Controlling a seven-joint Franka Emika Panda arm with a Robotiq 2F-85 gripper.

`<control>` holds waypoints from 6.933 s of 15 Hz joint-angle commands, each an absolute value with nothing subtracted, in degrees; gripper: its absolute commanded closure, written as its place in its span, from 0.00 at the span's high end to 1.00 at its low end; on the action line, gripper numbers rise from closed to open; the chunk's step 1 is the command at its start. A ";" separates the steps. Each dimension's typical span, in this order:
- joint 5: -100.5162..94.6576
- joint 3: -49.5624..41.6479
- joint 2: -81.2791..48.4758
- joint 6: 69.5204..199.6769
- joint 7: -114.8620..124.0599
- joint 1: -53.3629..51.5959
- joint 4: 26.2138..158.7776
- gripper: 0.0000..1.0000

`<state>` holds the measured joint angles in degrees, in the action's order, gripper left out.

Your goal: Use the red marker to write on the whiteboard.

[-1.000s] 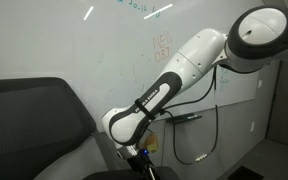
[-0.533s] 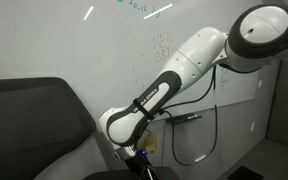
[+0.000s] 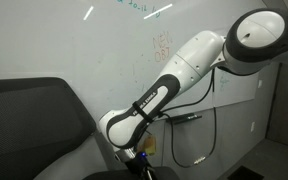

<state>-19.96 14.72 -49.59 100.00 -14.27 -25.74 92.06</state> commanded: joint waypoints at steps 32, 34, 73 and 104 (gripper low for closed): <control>-29.83 12.88 -41.29 98.54 -10.33 -27.75 91.04 0.06; -31.42 12.55 -38.49 98.71 -8.72 -27.60 91.52 0.06; -72.98 8.40 -30.26 96.62 28.98 -27.98 84.24 0.06; -72.68 13.69 -15.52 91.41 31.33 -21.42 105.63 0.06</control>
